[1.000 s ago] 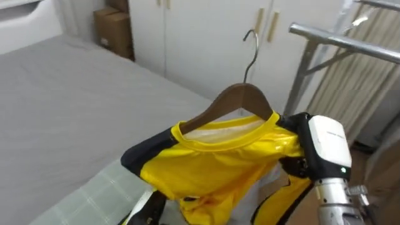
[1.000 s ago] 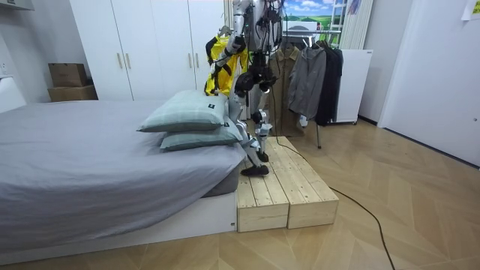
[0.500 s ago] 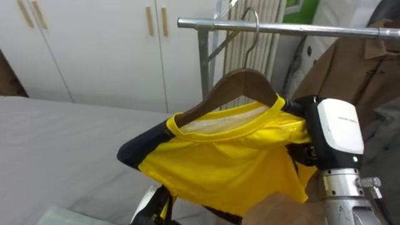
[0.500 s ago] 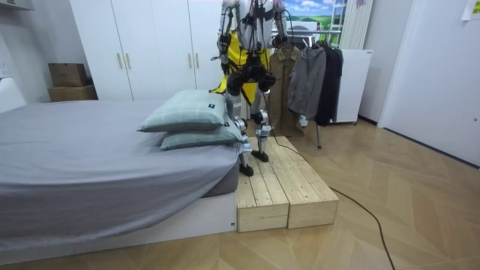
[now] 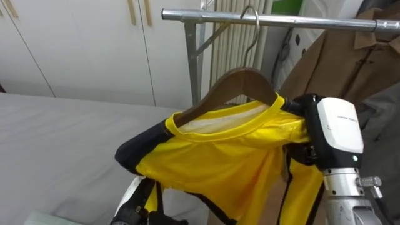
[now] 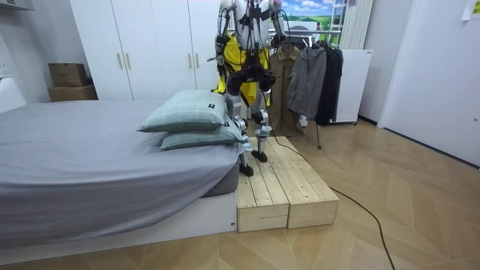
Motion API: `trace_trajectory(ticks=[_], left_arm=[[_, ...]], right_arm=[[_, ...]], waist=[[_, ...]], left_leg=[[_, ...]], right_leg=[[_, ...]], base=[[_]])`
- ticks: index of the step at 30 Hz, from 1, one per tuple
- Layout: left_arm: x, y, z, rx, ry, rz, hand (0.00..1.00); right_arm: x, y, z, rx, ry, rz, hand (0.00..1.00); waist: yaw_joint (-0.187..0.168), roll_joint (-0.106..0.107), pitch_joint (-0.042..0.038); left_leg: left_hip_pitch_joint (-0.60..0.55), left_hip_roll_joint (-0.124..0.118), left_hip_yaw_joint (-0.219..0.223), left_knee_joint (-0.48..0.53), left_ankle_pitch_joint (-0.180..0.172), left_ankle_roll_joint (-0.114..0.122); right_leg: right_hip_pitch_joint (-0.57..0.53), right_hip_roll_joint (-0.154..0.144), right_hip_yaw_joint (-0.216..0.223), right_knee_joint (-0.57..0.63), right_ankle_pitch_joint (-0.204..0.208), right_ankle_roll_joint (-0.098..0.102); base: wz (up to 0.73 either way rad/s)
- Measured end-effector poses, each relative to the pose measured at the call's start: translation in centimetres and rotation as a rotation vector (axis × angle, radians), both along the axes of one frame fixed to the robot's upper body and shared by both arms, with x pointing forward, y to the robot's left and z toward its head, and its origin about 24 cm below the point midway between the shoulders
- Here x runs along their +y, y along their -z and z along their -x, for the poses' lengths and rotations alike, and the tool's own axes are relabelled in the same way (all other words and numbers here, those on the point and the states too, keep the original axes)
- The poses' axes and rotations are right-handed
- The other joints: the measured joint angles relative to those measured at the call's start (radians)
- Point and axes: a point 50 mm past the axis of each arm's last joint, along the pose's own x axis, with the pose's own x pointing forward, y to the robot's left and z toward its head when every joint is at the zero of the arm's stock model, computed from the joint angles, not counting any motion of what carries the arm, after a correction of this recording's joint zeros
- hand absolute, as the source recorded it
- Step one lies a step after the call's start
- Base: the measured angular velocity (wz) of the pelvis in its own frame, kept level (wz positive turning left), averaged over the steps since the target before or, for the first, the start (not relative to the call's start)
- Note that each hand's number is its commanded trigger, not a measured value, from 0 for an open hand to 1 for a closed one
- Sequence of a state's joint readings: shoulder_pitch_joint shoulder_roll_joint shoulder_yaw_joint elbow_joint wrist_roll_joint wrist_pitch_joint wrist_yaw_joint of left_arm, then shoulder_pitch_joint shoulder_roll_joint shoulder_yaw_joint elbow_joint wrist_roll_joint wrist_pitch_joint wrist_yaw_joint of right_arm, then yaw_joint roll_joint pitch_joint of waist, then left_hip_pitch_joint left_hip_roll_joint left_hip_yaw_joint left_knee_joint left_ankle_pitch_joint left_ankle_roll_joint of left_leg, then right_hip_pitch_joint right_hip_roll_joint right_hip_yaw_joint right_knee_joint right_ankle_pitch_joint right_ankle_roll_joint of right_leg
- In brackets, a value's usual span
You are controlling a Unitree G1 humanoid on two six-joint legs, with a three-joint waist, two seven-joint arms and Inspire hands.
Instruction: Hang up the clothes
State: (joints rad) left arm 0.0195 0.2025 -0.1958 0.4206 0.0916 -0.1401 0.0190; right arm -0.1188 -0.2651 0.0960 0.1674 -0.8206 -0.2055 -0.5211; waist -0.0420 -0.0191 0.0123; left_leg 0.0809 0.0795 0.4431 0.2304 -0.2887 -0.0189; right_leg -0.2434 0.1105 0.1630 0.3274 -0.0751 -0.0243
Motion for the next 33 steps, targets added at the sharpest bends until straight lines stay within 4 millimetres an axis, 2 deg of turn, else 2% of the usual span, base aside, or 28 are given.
trace_trajectory(ticks=[5, 9, 14, 20, 33], left_arm=[[-0.1, -0.4, -0.2, -0.034, -0.01, 0.001, 0.0], [0.0, -0.4, -0.2, -0.044, -0.028, -0.013, 0.0], [0.2, -0.4, -0.1, -0.049, -0.045, -0.021, 0.0], [0.6, 0.4, 1.2, -0.012, -0.047, -0.042, 0.0], [0.5, 0.1, 1.3, -0.028, -0.043, -0.038, 0.0]], right_arm=[[0.3, -1.3, 0.2, -0.054, -0.02, 0.005, 1.0], [0.3, -1.6, 0.3, -0.077, -0.025, 0.008, 1.0], [0.2, -1.5, 0.5, -0.089, -0.014, 0.002, 1.0], [0.2, -1.3, 0.7, -0.083, -0.012, 0.004, 1.0], [0.3, -1.1, 1.0, -0.08, -0.029, -0.004, 1.0]], waist=[[-0.012, 0.0, -0.0004], [-0.008, -0.003, -0.0015], [-0.011, -0.014, -0.0024], [-0.009, -0.023, -0.0059], [-0.009, -0.029, -0.0092]], left_leg=[[0.006, 0.008, 0.01, -0.016, 0.002, -0.003], [0.033, 0.013, 0.017, -0.034, 0.003, -0.005], [0.037, 0.016, 0.016, -0.035, 0.003, -0.005], [0.037, 0.018, 0.017, -0.034, 0.003, -0.005], [0.038, 0.02, 0.018, -0.034, 0.004, -0.006]], right_leg=[[0.015, 0.012, 0.01, -0.036, 0.017, 0.0], [0.043, 0.026, 0.029, -0.065, 0.027, -0.002], [0.049, 0.031, 0.034, -0.075, 0.03, -0.004], [0.049, 0.033, 0.035, -0.079, 0.031, -0.005], [0.056, 0.033, 0.035, -0.089, 0.041, -0.006]], base=[[-0.09], [-0.14], [-0.05], [-0.01], [0.0]])
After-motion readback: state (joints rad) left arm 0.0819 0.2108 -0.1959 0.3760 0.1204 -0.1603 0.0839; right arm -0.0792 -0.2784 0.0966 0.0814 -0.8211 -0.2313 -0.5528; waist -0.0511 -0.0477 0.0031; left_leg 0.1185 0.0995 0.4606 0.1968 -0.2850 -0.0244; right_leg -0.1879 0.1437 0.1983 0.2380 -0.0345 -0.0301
